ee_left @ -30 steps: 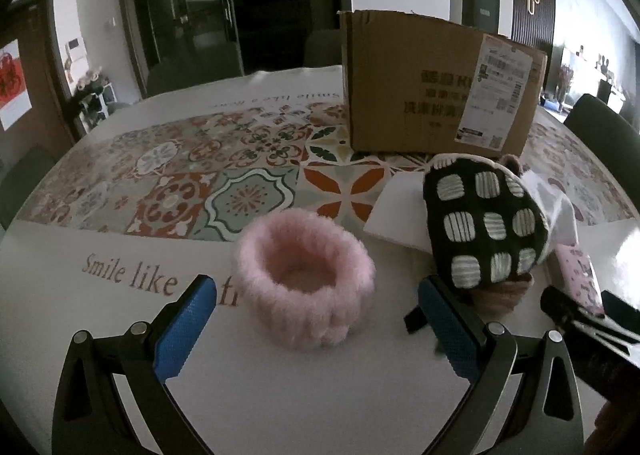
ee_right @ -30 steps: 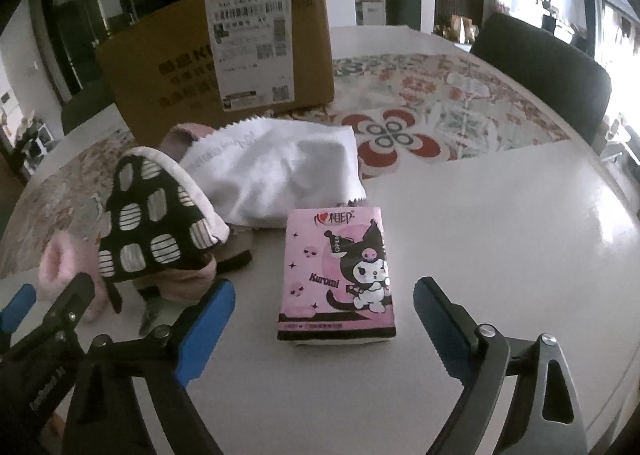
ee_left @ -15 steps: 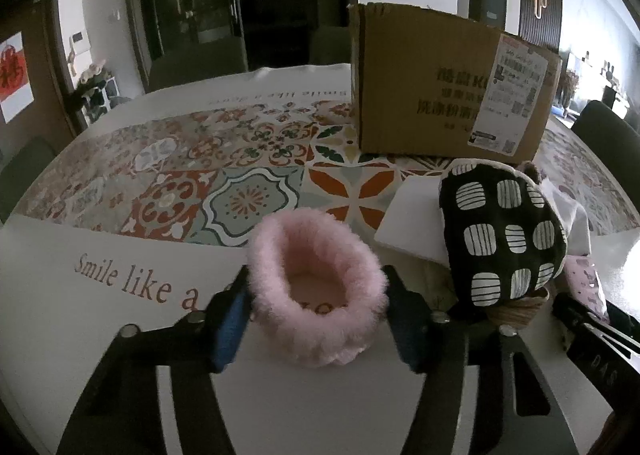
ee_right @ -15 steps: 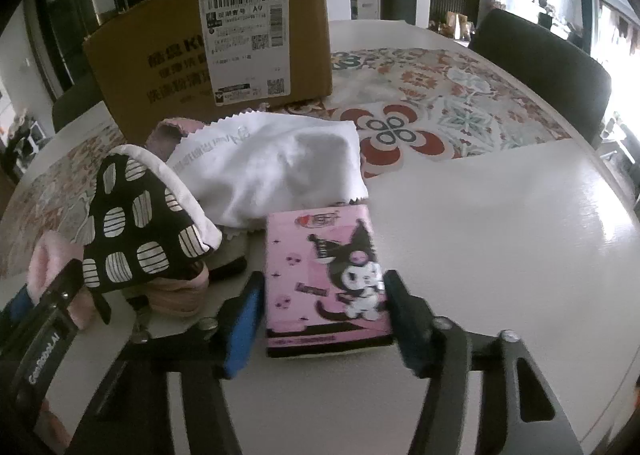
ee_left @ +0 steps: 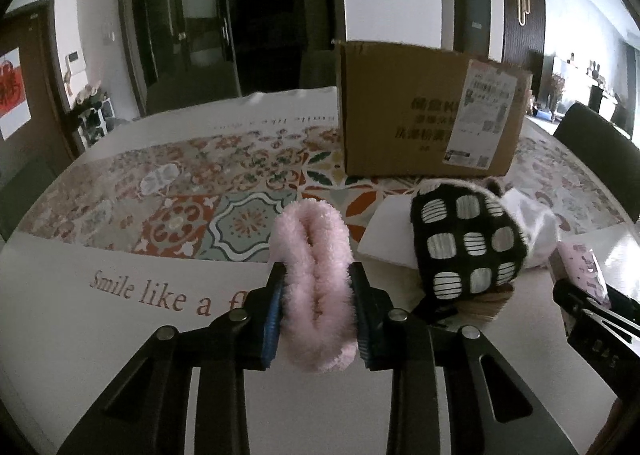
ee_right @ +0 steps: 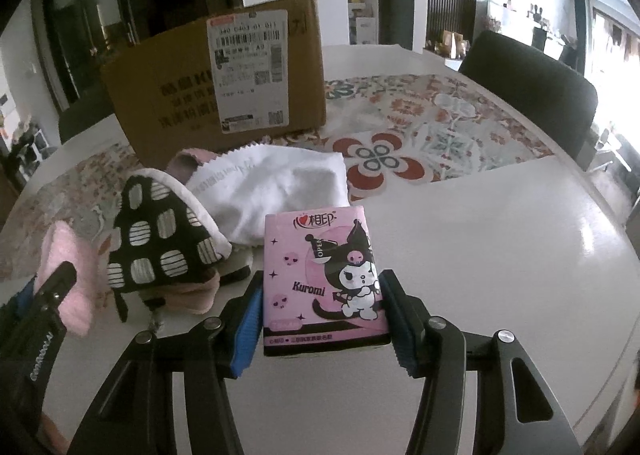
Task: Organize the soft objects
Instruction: 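Carry the pink headband and tissue pack over the open cardboard box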
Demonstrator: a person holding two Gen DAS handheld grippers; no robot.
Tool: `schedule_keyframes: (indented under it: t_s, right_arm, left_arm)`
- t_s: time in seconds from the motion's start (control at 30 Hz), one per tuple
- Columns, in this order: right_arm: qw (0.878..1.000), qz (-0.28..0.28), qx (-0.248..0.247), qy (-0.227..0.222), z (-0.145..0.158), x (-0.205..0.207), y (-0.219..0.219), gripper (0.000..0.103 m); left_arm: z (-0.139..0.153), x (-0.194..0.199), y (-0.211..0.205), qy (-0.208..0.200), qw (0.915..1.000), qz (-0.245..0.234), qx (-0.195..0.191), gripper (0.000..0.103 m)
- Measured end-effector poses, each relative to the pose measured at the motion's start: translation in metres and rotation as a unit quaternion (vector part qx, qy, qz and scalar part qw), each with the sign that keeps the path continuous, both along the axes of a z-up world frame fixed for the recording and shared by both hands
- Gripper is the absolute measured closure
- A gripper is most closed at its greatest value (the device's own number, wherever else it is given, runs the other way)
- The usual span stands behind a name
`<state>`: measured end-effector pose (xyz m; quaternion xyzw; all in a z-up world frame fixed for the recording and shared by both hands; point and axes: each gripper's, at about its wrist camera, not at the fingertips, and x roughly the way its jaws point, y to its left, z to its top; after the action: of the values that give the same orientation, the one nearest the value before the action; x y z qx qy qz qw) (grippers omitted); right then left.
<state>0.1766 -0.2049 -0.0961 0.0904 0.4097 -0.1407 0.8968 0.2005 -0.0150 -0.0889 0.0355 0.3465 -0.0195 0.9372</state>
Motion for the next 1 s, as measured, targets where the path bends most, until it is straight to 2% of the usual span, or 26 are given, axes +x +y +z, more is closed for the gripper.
schedule_keyframes:
  t_s: [0.23,0.63,1.0]
  right_arm:
    - [1.000,0.016,0.003,-0.026,0.022,-0.015,0.004,0.047]
    - [0.996,0.047,0.004,-0.081,0.077,-0.038,0.010,0.047]
    - [0.992,0.066,0.001,-0.109,0.118,-0.034,0.006,0.047]
  left_arm:
    - [0.020,-0.017,0.001,0.004,0.9997,-0.015,-0.017,0.072]
    - [0.073,-0.050,0.003,-0.030,0.9985,-0.030,-0.035,0.072]
    - [0.117,-0.044,-0.009,-0.066,0.9954,-0.056,-0.042,0.072]
